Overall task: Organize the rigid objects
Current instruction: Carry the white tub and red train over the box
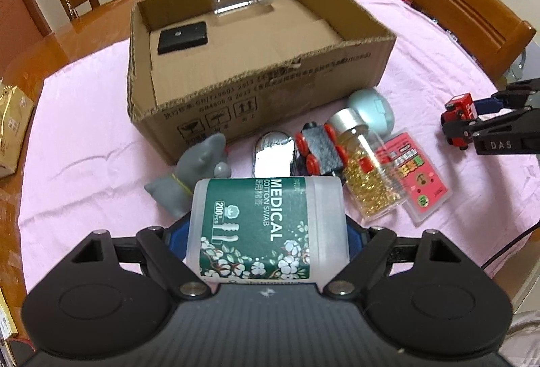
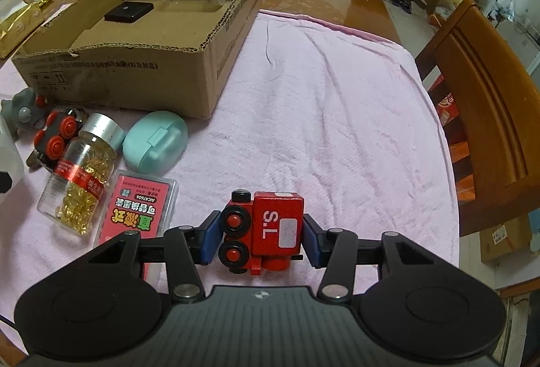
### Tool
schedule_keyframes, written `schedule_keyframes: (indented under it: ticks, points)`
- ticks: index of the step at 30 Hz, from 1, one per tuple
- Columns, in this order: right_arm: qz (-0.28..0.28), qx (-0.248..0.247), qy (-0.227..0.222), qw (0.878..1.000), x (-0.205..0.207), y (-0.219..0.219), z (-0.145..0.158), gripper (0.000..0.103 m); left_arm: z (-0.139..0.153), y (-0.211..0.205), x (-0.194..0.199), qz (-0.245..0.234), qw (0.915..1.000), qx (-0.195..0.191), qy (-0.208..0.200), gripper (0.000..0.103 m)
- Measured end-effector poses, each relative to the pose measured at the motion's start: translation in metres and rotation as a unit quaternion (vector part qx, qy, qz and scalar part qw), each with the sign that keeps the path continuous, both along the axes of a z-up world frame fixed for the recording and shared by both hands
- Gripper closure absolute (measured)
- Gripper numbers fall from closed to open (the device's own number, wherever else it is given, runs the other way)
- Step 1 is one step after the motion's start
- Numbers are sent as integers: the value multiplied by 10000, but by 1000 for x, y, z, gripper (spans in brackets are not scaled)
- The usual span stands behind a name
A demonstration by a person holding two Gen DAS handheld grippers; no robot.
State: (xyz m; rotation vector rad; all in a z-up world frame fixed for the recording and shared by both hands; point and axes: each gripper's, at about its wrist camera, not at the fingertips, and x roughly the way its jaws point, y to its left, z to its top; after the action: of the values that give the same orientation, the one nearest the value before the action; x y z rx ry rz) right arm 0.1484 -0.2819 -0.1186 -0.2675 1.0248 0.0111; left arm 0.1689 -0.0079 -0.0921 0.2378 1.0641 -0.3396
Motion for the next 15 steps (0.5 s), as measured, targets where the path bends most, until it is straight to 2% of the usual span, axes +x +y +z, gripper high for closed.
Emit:
schedule_keyframes:
  ticks: [6, 15]
  points:
    - [92, 178, -37, 9998, -4, -3, 16, 49, 18, 0, 1, -31, 10000, -81, -22, 21]
    - [547, 385, -176, 9976, -1, 4, 56, 49, 59, -5, 20, -112, 9980, 12, -621, 21]
